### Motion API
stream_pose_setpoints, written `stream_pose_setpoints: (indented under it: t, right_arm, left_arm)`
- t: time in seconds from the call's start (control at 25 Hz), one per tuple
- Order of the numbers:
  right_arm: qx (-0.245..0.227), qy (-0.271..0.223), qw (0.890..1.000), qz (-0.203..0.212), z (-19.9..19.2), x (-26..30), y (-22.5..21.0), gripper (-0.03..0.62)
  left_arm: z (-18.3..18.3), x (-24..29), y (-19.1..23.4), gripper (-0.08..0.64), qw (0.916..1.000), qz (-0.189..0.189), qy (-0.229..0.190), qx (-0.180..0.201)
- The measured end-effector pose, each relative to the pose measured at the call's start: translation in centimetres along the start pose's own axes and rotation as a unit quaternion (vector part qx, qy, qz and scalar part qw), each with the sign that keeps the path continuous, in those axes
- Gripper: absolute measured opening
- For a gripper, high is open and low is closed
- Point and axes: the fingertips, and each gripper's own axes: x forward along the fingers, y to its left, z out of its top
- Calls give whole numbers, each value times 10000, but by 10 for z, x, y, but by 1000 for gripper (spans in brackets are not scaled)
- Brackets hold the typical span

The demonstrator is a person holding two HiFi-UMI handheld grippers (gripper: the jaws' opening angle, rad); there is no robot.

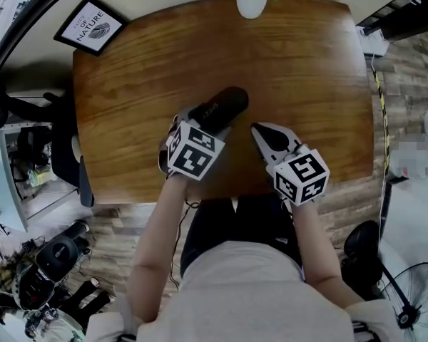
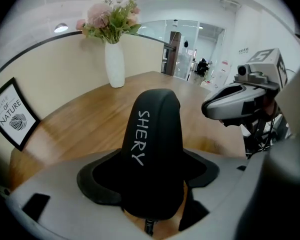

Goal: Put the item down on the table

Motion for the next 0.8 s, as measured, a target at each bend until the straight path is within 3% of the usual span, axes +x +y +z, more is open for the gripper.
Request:
stream_pose_setpoints:
  t: [0.4,0.8]
  right_arm:
    - [161,19,9998,-92,-6,-1,-12,10]
    - [186,-100,9995,-235,-2,-1,-24,10]
  left_arm:
    - [2,19,5,362,9994,26,302,178]
    - [0,26,5,359,9995,57,237,219]
